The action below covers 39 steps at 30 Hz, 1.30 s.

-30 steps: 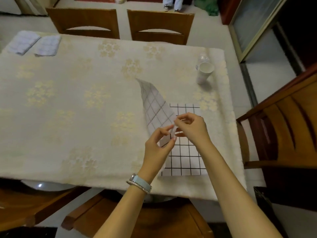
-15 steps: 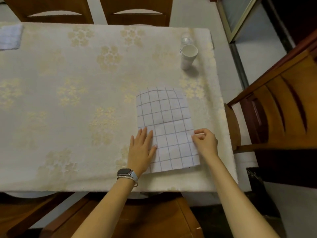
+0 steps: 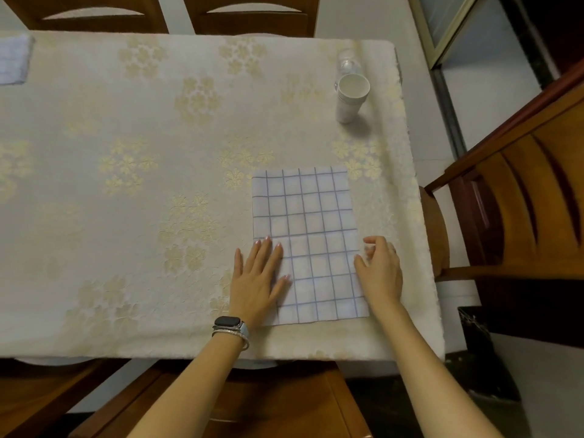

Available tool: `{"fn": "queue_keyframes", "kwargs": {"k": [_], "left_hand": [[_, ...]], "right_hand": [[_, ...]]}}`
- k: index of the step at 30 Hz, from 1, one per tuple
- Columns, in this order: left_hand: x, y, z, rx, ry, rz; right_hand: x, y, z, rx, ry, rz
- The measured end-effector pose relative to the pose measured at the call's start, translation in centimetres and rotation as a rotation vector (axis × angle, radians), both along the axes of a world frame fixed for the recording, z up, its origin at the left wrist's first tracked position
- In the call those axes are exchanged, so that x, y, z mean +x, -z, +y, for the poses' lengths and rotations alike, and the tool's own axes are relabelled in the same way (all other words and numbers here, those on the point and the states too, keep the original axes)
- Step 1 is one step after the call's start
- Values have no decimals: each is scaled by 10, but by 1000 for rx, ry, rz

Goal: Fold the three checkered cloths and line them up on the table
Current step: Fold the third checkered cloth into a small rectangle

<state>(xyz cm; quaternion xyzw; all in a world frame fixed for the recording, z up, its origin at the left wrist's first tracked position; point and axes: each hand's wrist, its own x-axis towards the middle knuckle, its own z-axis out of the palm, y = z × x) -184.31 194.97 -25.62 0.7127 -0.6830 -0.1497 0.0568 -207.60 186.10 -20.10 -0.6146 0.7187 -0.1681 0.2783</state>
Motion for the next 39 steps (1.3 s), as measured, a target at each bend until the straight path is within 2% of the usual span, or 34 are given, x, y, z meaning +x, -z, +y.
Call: {"fn": "queue_keyframes", "kwargs": {"k": [5,11,18,28,33,39], "left_hand": [[21,-2,-40,-68,-74,-34],[35,14,-53,-8,-48,-88],[52,6,-78,-29,-37,-120],[94,2,-150,39,29,-209],[90,-2,-126,-25,110,-215],[78,-5,-41,16,272,-187]], "right_hand": [[37,6,-14,-218,-363,57],[102,35,-6,-211,-692,173],[112,56,9,-112,-739,329],[110,59,9,-79,-754,341],[110,58,9,-80,-760,350],[110,55,9,-63,-772,358]]}}
